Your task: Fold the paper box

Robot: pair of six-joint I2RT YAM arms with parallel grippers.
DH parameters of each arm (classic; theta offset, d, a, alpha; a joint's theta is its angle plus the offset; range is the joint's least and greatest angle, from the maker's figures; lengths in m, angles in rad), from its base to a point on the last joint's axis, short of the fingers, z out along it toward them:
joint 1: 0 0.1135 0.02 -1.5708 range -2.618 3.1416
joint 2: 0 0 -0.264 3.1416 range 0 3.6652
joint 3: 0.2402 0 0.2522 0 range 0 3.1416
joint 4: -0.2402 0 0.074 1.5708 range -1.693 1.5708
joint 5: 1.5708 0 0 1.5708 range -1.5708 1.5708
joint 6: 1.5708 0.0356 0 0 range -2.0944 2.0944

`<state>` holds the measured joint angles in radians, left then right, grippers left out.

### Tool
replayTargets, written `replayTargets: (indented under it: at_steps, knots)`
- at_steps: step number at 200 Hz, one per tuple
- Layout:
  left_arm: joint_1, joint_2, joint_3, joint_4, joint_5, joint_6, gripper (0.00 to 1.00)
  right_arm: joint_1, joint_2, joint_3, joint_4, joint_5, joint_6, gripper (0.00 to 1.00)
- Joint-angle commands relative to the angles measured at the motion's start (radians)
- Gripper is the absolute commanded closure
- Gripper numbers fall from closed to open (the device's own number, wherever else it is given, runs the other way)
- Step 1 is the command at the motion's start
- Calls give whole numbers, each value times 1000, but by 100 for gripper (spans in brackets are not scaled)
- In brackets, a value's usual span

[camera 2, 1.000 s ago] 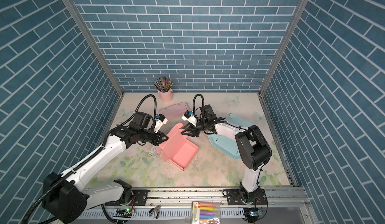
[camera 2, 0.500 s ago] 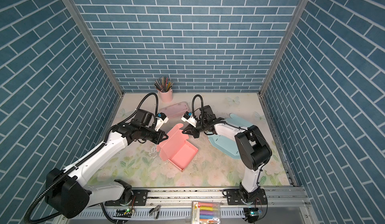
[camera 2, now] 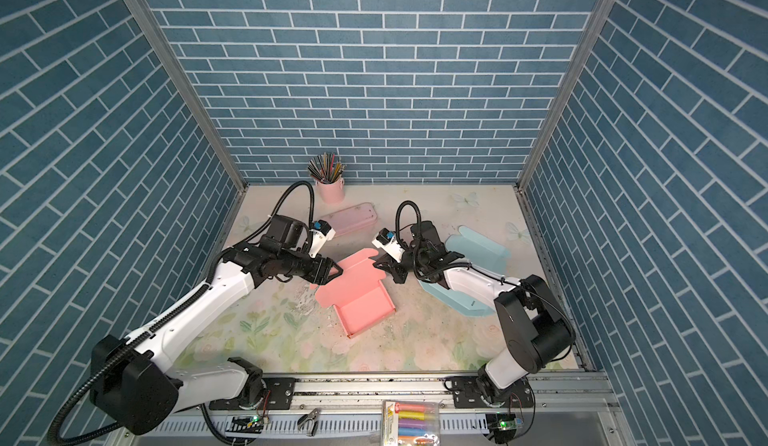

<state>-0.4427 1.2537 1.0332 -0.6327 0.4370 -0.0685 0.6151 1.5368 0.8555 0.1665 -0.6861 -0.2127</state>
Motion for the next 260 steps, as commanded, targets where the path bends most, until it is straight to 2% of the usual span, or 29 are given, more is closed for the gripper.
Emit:
replayTargets:
  at_steps: [1, 19, 82, 143, 162, 201, 260]
  knots:
    - [1, -36, -26, 68, -8, -15, 31, 4, -58, -61, 104, 88, 61, 99]
    - [2, -67, -78, 117, -4, -37, 29, 2, -103, -117, 157, 130, 92, 99]
    - [1, -177, -300, 380, -36, -183, 27, 1, -153, -176, 167, 229, 133, 99]
    - [-2, -154, -351, 421, -73, -195, 27, -8, -156, -182, 168, 279, 160, 99]
    - [-2, -135, -357, 428, -88, -234, 27, -12, -153, -189, 186, 285, 187, 99]
    - [-59, -117, -408, 538, -94, -308, 35, -23, -151, -196, 218, 257, 231, 99]
    - [-74, -106, -416, 545, -105, -305, 56, -28, -154, -193, 206, 259, 225, 99]
